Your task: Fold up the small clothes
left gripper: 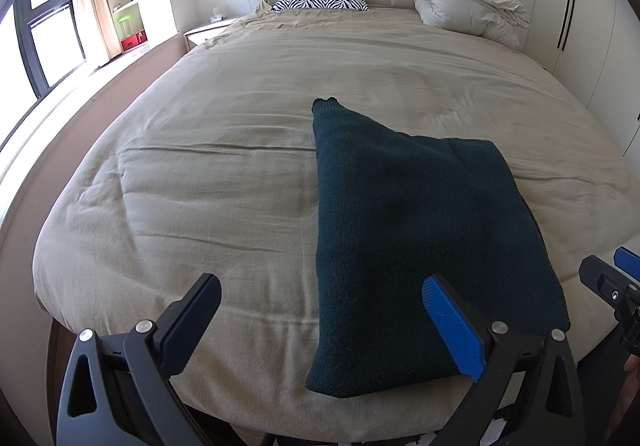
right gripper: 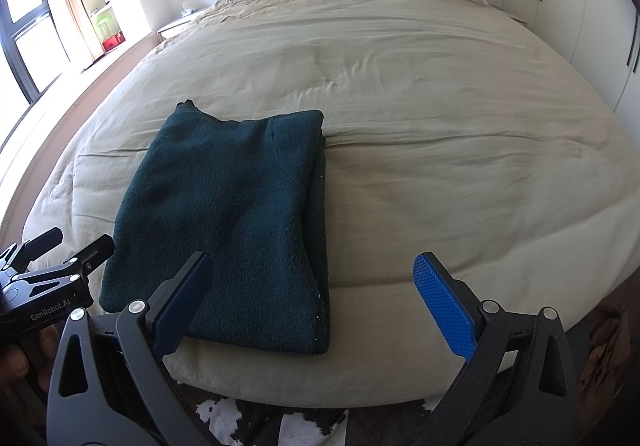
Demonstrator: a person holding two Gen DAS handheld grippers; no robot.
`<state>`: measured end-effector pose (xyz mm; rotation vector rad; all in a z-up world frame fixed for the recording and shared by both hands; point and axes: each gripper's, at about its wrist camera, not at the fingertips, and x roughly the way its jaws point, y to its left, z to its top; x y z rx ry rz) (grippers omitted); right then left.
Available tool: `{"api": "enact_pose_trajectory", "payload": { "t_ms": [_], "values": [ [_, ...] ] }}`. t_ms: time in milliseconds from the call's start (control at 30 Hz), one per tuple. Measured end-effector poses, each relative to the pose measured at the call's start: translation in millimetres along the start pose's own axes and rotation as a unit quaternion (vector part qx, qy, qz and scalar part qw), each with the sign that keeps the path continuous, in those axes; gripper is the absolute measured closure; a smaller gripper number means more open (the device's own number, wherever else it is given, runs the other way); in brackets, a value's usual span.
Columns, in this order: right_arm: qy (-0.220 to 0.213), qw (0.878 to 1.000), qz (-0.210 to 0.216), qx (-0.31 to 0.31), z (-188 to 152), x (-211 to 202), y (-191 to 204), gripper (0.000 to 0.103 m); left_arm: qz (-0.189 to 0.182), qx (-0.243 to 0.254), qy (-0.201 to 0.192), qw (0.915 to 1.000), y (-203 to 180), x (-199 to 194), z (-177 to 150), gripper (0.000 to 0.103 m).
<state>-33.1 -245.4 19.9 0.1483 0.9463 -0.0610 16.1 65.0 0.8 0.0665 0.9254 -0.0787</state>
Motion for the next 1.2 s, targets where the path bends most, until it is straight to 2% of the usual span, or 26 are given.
{"api": "enact_pose_trajectory", "payload": {
  "t_ms": [1200],
  "values": [
    [0.007, 1.0, 0.005, 0.0, -6.5, 0.4, -4.0, 0.001, -0.009, -0.003, 0.007, 0.9999, 6.0, 4.9, -2.0, 0.0]
  ]
}}
